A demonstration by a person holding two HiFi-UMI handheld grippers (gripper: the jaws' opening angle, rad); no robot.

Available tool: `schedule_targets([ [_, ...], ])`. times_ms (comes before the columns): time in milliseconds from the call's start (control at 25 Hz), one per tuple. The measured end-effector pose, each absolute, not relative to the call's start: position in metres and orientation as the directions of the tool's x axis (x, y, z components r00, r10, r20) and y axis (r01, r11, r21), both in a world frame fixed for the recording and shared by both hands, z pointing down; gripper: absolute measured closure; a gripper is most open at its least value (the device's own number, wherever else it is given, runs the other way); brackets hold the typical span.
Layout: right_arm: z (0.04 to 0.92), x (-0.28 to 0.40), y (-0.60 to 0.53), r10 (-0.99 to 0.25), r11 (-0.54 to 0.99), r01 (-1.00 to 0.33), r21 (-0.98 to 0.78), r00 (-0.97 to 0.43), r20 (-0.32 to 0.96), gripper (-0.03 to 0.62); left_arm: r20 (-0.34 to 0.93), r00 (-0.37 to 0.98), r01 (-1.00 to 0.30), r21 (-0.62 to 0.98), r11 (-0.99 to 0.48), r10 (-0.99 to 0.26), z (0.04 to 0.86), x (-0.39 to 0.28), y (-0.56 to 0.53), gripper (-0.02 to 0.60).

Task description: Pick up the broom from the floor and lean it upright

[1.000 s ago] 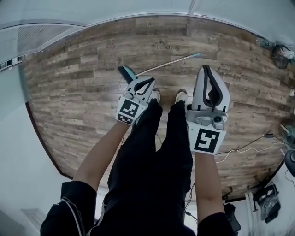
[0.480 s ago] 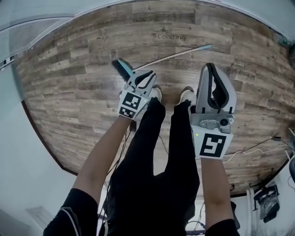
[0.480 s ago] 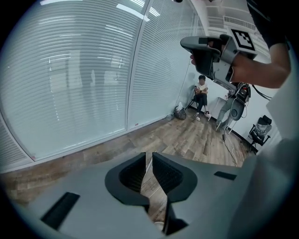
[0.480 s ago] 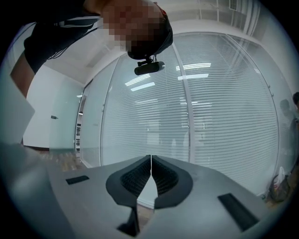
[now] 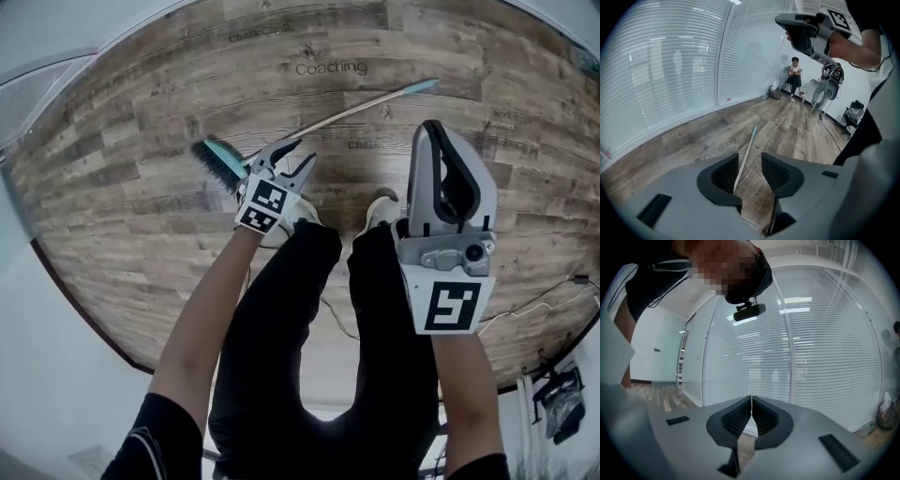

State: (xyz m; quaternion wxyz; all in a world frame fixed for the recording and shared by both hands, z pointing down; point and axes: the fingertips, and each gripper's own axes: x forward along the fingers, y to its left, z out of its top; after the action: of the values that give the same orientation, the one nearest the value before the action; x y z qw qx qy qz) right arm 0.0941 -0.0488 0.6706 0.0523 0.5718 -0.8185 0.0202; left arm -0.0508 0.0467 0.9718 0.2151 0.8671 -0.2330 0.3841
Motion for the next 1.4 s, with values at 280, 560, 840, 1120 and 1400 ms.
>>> schedule_targets([
  [280,0.734,0.096,-0.044,-0.928,0.357,-0.934,-0.016,-0.357,0.108,0.574,0.817,0.554,-0.473,0.151,-0.868,-0.16,1.071,-0.049,0.054,0.419],
  [560,0.772,0.093,-0.055,-0.908,0.402,-0.915,-0.007,-0.4,0.127,0.574,0.868,0.482,-0.461,0.135,-0.877,-0.12,1.152,-0.059,0.05,0.419],
  [840,0.788,0.103,-0.06,-0.896,0.426,-0.904,0.044,-0.415,0.157,0.574,0.909,0.415,-0.429,0.16,-0.889,-0.037,1.201,-0.083,0.064,0.419],
  [1120,0.785,0.112,-0.065,-0.892,0.425,-0.905,-0.01,-0.421,0.166,0.574,0.929,0.367,-0.462,0.15,-0.874,-0.035,1.218,-0.089,0.074,0.419],
  [1400,0.79,0.126,-0.064,-0.889,0.421,-0.906,-0.037,-0.42,0.182,0.574,0.94,0.335,-0.539,0.134,-0.832,-0.065,1.226,-0.089,0.067,0.449],
])
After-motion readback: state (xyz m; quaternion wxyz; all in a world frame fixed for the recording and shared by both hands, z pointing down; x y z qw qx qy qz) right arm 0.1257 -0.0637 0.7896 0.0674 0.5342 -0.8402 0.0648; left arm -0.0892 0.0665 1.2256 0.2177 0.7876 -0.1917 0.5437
